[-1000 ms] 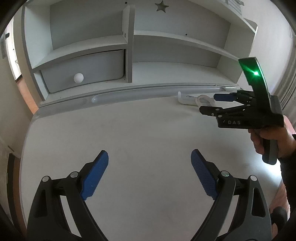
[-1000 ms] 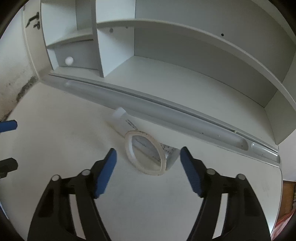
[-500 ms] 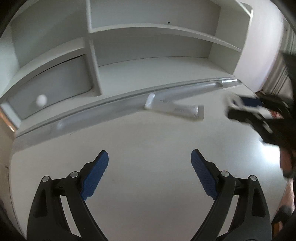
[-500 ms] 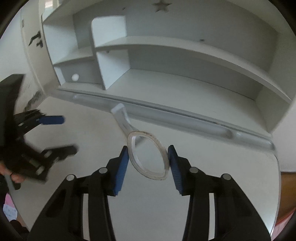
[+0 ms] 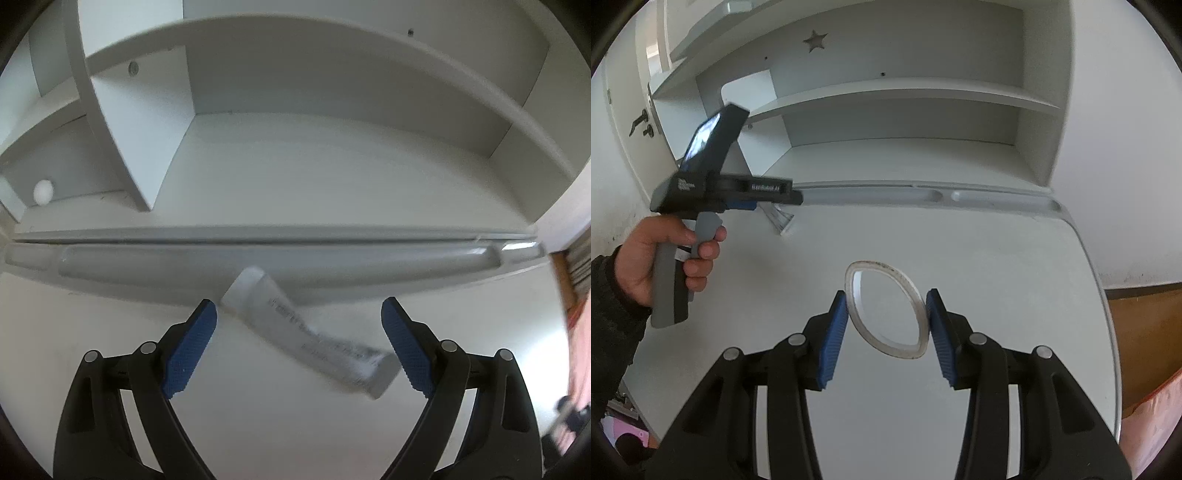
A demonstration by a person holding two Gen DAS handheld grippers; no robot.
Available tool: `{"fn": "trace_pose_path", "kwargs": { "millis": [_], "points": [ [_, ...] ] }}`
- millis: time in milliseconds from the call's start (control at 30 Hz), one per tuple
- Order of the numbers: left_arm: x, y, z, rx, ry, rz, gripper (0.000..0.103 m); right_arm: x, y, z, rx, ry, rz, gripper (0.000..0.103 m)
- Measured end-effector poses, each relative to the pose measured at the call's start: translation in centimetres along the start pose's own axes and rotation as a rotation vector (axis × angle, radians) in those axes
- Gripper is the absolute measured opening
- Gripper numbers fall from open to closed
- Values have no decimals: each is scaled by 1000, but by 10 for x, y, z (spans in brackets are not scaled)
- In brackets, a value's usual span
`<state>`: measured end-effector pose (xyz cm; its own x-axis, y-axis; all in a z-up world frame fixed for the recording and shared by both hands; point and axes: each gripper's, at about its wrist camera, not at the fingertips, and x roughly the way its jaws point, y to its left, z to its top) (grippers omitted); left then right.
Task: Collect trash
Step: 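Grasp the white tube with left tool while right tool holds the clear ring, then carry both items over the bin and open both tools to drop them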
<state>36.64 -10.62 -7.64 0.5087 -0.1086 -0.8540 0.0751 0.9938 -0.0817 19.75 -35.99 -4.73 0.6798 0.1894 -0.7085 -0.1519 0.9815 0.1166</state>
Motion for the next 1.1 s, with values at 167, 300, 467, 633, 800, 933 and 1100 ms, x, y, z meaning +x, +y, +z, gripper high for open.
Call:
{"fn": "trace_pose_path", "kwargs": {
  "millis": [167, 300, 467, 633, 800, 933, 1100],
  "points": [
    [-6, -1, -19, 74, -17, 67, 88, -22, -21, -15, 29, -18, -8, 44],
    [-17, 4, -33, 100, -48, 51, 78, -48, -42, -36, 74, -38, -29, 44],
    [-28, -7, -43, 168, -91, 16, 26, -77, -67, -63, 130, -50, -76, 44],
    [-35, -29, -54, 226, -94, -10, 13, -121, -102, -103, 234, -79, -157, 44],
    [-61, -87, -86, 321, -110, -96, 13, -162, -139, -144, 360, -94, -263, 43],
    [-94, -174, -137, 470, -121, -243, 13, -187, -173, -187, 483, -97, -349, 43],
    [-141, -276, -205, 642, -129, -456, 13, -201, -207, -241, 619, -72, -424, 43]
  ]
}}
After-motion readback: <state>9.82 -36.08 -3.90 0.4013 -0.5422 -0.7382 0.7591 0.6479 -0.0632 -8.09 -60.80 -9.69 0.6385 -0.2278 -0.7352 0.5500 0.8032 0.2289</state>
